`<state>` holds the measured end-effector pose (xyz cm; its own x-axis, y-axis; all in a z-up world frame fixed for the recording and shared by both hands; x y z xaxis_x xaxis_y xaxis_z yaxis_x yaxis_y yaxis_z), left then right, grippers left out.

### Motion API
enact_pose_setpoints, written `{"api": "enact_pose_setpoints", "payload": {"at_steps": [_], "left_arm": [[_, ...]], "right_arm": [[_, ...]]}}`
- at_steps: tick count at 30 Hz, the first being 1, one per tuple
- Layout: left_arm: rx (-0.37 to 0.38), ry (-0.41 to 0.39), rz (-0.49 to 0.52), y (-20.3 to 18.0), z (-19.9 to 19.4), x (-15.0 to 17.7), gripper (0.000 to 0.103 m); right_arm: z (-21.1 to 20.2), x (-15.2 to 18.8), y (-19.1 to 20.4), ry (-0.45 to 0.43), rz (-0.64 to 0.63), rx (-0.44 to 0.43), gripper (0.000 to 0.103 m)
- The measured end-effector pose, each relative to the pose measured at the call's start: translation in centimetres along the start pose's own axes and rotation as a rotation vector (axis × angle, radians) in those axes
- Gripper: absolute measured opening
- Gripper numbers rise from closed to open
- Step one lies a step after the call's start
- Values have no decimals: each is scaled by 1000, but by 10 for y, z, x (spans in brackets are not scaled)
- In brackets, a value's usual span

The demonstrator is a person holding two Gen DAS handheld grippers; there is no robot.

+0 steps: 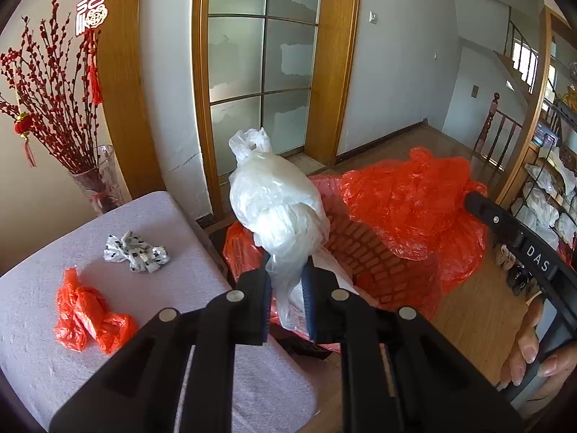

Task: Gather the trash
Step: 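Carry the red and white bags over the basket and open both grippers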

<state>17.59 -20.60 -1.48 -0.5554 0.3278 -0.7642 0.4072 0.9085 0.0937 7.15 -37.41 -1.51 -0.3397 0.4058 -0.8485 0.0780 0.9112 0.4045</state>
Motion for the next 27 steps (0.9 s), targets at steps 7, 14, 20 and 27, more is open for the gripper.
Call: {"api": "enact_pose_setpoints", "payload": {"at_steps": [7,14,20,27], "left_arm": [[50,8,16,-18,16,-4,16],[49,21,36,-34,34,-3,32],[-8,54,6,-15,42,10,42],[-109,49,-35,23,32,21,46]], "right_arm": [[4,-7,-9,-23,9,4,2],[13,-6,-25,-8,37,21,27],[11,5,-37,4,49,61,44],[19,10,-18,34,0,50,44]]}}
Point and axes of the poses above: each gripper's, at about its wrist camera, not at the fingertips, and z roughly the way its jaws point, y to its left, x to its underside, the point moved 1 cm from there along z, roughly the way its jaws point, and after that the axes turned 13 degrees about -x, right-handed, at the moved point
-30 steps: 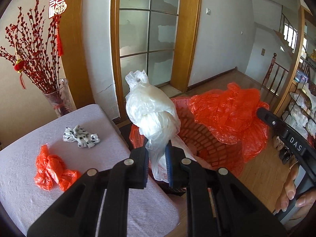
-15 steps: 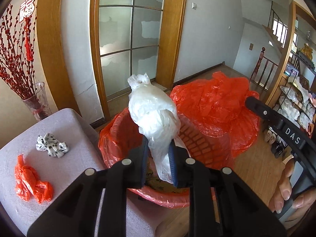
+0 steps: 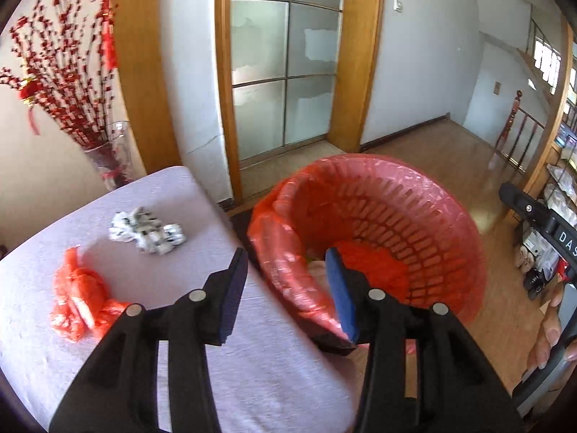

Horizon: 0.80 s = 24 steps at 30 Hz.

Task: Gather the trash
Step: 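Carry the red and white bags over the basket and open both grippers, then grasp the orange bag with the left gripper while the right gripper grasps the patterned cloth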

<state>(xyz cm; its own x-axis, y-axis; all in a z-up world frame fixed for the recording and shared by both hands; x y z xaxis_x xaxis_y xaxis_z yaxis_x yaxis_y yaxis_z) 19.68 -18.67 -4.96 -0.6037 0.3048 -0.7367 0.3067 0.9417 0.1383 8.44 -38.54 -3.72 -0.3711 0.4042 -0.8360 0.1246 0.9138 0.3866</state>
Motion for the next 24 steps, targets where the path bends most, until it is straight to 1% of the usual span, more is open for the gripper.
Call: {"api": "enact_pose_setpoints", "payload": {"at_steps": [3,8,10,14,16,19,24], "left_arm": [[-40,-5,-16,20,-5,6,49],[-117,14,-62,64,-4,14,51],[-153,29,-89,84,-2,17,53],[-247,64,-146,125,7,24,53],[-278,91,-173,142,13,29,53],[-292,124,-201,160,22,35,53],[-270,161,-230,171,31,40,53]], "right_arm": [[3,2,13,12,-26,-19,44],[8,7,31,35,-56,-46,44],[9,8,38,42,-67,-54,44],[14,11,51,59,-83,-76,44],[17,13,57,70,-91,-87,44],[20,16,67,85,-106,-99,44],[28,20,79,108,-122,-111,44]]}}
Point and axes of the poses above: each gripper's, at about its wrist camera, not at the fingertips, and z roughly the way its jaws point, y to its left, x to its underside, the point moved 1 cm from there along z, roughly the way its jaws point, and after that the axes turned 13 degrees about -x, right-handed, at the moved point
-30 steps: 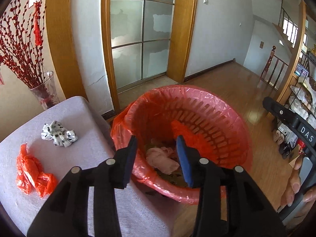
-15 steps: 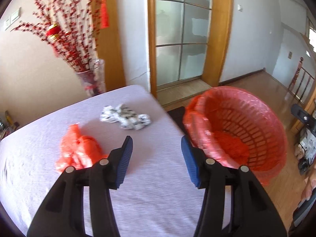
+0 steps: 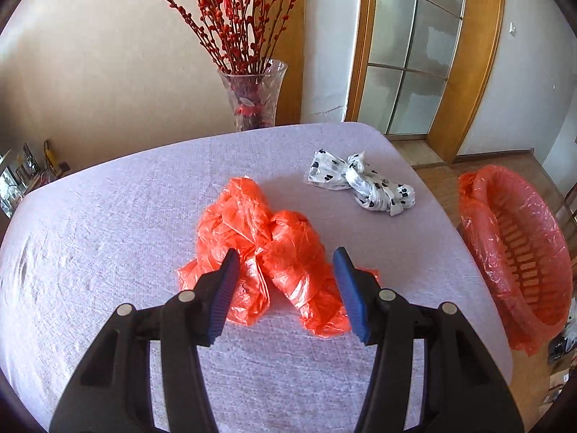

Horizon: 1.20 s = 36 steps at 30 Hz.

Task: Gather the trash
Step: 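Grasp the orange bag with the left gripper while the right gripper grasps the patterned cloth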

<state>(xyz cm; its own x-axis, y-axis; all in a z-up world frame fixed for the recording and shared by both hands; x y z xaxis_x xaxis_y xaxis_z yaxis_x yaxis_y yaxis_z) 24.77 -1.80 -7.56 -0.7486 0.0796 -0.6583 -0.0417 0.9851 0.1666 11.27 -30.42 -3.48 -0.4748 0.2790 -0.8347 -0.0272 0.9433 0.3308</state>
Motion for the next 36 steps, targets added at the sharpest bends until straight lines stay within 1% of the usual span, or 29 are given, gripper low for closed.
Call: {"api": "enact_pose_setpoints", "payload": {"at_steps": [4,8,11,13,14,16,19,24,27,31,33,36], "left_arm": [[5,8,-1,-2,4,-1,53],[-20,14,10,-6,9,-3,53],[-48,45,19,-12,19,-4,53],[-62,74,23,-14,29,-3,37],[-65,76,21,-13,30,-2,36],[-62,70,14,-10,30,-3,28],[-52,64,10,-1,26,-4,22],[-70,44,-14,28,14,-1,22],[-86,38,-43,56,9,1,22],[-114,24,-85,91,6,-1,22],[-126,20,-104,106,6,0,22],[-140,15,-125,126,9,0,22]], "right_arm": [[5,1,5,15,-10,-4,44],[8,3,7,24,-13,-6,44],[9,4,9,28,-14,-9,44],[10,4,10,31,-15,-13,44],[11,4,11,32,-17,-14,44],[12,4,14,36,-24,-17,44],[15,4,21,42,-34,-30,44],[28,0,41,61,-54,-77,44],[43,-1,61,92,-88,-116,44],[74,1,94,157,-129,-172,43],[90,2,110,190,-142,-199,40],[118,5,133,249,-172,-227,32]]}}
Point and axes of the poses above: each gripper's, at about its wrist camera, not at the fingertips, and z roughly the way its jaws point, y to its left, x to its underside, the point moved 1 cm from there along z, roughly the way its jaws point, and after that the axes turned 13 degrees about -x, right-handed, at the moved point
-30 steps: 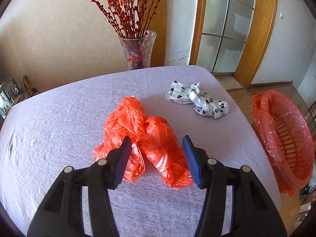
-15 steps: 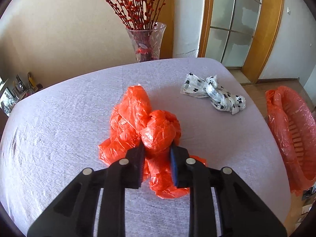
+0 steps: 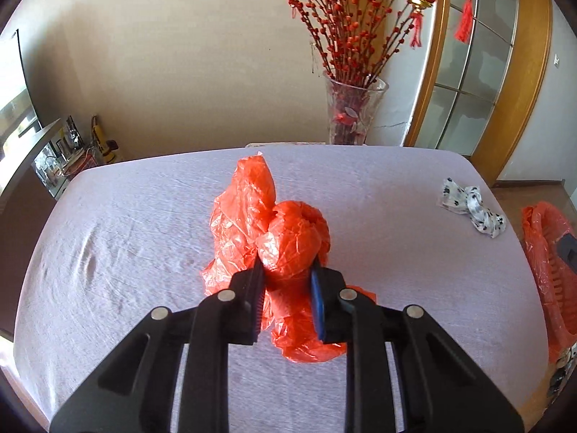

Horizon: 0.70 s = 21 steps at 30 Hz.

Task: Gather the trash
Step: 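Grasp the orange bag with the left gripper while the right gripper grasps the patterned cloth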

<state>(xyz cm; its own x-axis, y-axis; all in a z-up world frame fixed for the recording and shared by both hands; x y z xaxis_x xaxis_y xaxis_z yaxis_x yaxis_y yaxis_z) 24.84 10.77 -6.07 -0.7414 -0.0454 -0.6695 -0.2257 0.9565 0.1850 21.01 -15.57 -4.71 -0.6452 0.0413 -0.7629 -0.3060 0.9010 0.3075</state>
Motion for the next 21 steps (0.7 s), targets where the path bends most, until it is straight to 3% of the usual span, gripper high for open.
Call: {"api": "enact_pose_setpoints", "payload": {"at_steps": [2,10,17,21], "left_arm": [[-2,1,-15,11,4,-3,22],[1,7,-42,38,13,-4,22],[23,9,-40,35,16,-4,22],[33,5,-28,32,14,-2,22]], "right_arm": [[23,-5,9,42,-15,-10,22],[81,-21,13,126,-5,47,21],[113,-19,1,224,-5,123,20],[105,-11,-1,214,-3,123,9]]}}
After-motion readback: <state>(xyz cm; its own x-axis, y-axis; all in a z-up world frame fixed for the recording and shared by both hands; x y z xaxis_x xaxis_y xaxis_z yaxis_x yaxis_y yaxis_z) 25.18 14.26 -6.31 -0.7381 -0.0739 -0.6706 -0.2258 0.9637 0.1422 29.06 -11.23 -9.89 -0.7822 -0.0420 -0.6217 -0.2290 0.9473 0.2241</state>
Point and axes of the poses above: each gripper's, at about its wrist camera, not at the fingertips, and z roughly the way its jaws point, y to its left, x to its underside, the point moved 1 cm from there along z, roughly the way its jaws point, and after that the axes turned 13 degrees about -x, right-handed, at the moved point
